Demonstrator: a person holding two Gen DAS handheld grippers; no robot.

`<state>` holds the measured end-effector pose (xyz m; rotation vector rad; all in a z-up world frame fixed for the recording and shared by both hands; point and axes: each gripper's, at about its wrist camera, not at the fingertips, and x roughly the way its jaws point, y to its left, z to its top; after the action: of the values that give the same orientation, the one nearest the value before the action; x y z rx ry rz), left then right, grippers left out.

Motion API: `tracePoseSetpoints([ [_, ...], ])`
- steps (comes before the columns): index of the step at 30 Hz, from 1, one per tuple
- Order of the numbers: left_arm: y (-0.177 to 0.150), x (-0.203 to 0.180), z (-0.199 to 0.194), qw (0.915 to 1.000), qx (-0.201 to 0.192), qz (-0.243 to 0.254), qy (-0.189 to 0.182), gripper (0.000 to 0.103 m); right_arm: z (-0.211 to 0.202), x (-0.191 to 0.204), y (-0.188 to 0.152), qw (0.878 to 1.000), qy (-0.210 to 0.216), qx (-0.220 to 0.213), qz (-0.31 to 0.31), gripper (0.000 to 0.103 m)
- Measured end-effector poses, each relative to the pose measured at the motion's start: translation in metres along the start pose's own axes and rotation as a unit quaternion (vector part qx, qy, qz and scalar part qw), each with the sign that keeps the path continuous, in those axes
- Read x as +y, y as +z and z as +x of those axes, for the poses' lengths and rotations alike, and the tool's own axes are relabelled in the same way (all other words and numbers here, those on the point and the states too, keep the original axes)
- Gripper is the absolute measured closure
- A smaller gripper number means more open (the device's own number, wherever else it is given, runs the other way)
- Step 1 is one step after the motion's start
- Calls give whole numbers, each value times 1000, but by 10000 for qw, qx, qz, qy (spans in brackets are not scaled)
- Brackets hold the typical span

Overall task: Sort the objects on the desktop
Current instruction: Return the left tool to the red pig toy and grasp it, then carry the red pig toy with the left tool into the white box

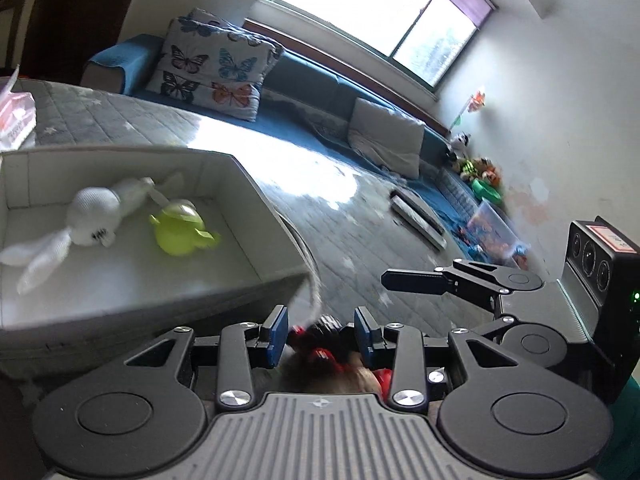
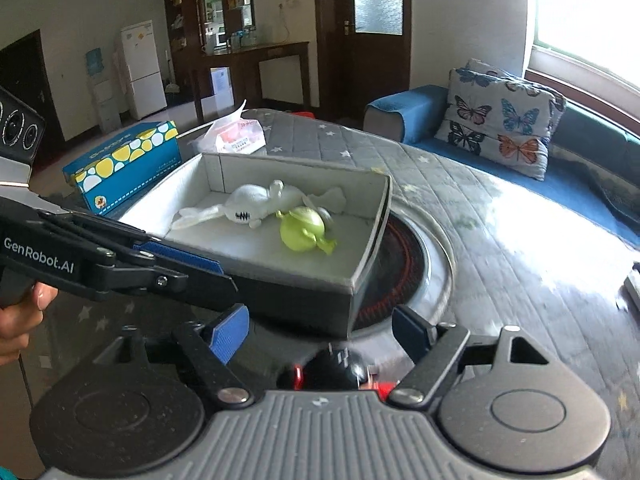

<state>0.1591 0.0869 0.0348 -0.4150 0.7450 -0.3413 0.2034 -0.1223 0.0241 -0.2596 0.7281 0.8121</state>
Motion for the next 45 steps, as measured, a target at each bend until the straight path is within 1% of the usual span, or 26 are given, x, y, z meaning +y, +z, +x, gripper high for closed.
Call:
tracePoseSetpoints([
  [4, -19, -14, 4, 9998, 133, 100, -118, 64, -14, -5, -28, 9999, -76, 27, 145, 18],
  [9, -36, -34, 14, 9986, 320, 238, -346, 64, -27, -8, -61, 9994, -241, 77, 254, 16],
  [14, -46, -52, 27, 9969, 447, 478, -441, 64, -30, -11, -88, 9986, -336, 136, 386, 16],
  [19, -49, -61, 41, 9958, 593, 505, -478, 64, -26, -16, -99, 9980, -298, 101, 551, 16],
  [26, -52, -72, 56, 9942, 694, 767, -298, 64, -15, -25, -109, 9968, -207, 153, 763, 17],
  [29, -52, -73, 62, 9937, 736, 813, -231, 64, -16, -26, -112, 9964, -168, 123, 823, 19],
  [31, -52, -74, 66, 9932, 786, 824, -237, 64, -18, -26, -113, 9962, -140, 99, 853, 24],
  [36, -53, -76, 77, 9924, 905, 822, -165, 64, -19, -29, -117, 9956, -116, 89, 926, 27],
  [38, -54, -76, 81, 9919, 985, 790, -165, 64, -20, -30, -119, 9952, -111, 68, 969, 28],
  [42, -56, -77, 86, 9911, 1093, 728, -229, 64, -24, -32, -122, 9944, -101, 22, 1055, 34],
  [45, -56, -79, 88, 9908, 1117, 721, -241, 64, -26, -34, -125, 9938, -97, -17, 1110, 35],
])
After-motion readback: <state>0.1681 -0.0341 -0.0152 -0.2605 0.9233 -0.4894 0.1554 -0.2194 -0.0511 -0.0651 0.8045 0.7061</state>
